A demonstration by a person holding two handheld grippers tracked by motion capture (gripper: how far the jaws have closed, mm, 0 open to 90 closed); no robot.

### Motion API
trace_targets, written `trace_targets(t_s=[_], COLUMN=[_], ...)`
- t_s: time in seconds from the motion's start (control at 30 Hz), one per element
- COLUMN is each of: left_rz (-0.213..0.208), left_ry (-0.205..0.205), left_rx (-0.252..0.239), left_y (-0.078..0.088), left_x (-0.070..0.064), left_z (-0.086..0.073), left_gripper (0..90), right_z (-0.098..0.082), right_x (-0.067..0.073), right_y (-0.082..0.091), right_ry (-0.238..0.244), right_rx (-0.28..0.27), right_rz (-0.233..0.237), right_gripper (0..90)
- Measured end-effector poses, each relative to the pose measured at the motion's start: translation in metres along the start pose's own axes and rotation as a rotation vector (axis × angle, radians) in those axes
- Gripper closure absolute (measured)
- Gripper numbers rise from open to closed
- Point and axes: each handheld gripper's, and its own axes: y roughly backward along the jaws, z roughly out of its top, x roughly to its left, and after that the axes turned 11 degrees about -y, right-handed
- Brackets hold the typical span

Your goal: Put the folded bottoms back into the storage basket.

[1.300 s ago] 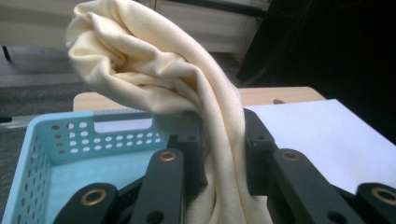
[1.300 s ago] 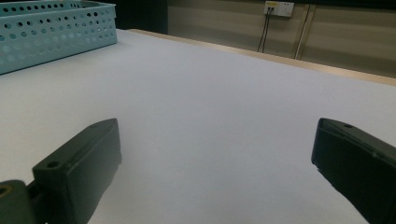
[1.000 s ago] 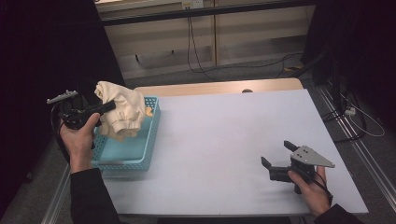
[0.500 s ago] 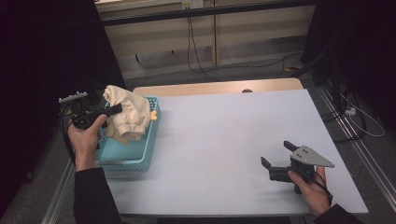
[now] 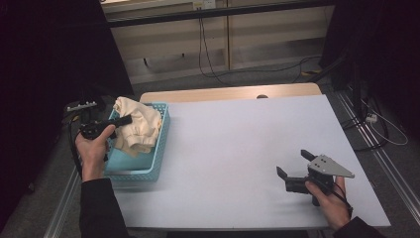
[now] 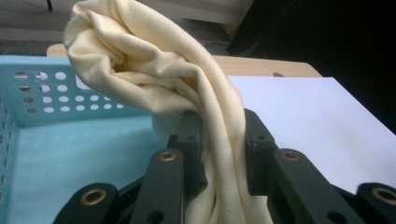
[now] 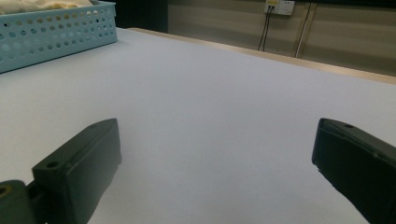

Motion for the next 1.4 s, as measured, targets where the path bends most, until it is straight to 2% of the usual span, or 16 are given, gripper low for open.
trace_targets(t_s=[0.23, 0.53, 0.93, 1.0, 1.13, 1.2, 1.3, 1.4], left_rz=[-0.005, -0.019, -0.027, -0.022, -0.018, 0.007, 0.007, 0.031], left_ry=[0.002, 0.000, 0.011, 0.016, 0.005, -0.014, -0.003, -0.014], left_rx=[0.029, 0.031, 0.088, 0.084, 0.106, 0.119, 0.115, 0.134], left_y=[-0.010, -0.014, -0.028, -0.029, -0.030, -0.031, -0.033, -0.033], left_x=[0.003, 0.002, 0.006, 0.006, 0.007, 0.006, 0.006, 0.006], left_z=[-0.005, -0.007, -0.015, -0.016, -0.018, -0.018, -0.018, -0.018], left_gripper=[73.4, 73.3, 72.9, 72.9, 72.8, 72.7, 72.5, 72.4], right_z=[0.000, 0.000, 0.000, 0.000, 0.000, 0.000, 0.000, 0.000], right_x=[0.000, 0.000, 0.000, 0.000, 0.000, 0.000, 0.000, 0.000], right_y=[0.000, 0.000, 0.000, 0.000, -0.001, 0.000, -0.001, -0.001], right_ry=[0.000, 0.000, 0.000, 0.001, 0.001, 0.001, 0.001, 0.001], right_rx=[0.000, 0.001, 0.001, 0.001, 0.003, 0.002, 0.002, 0.002], right_rz=[0.000, 0.000, 0.000, 0.000, 0.002, 0.002, 0.001, 0.002], right_gripper=[1.0, 1.0, 1.0, 1.0, 1.0, 1.0, 1.0, 1.0])
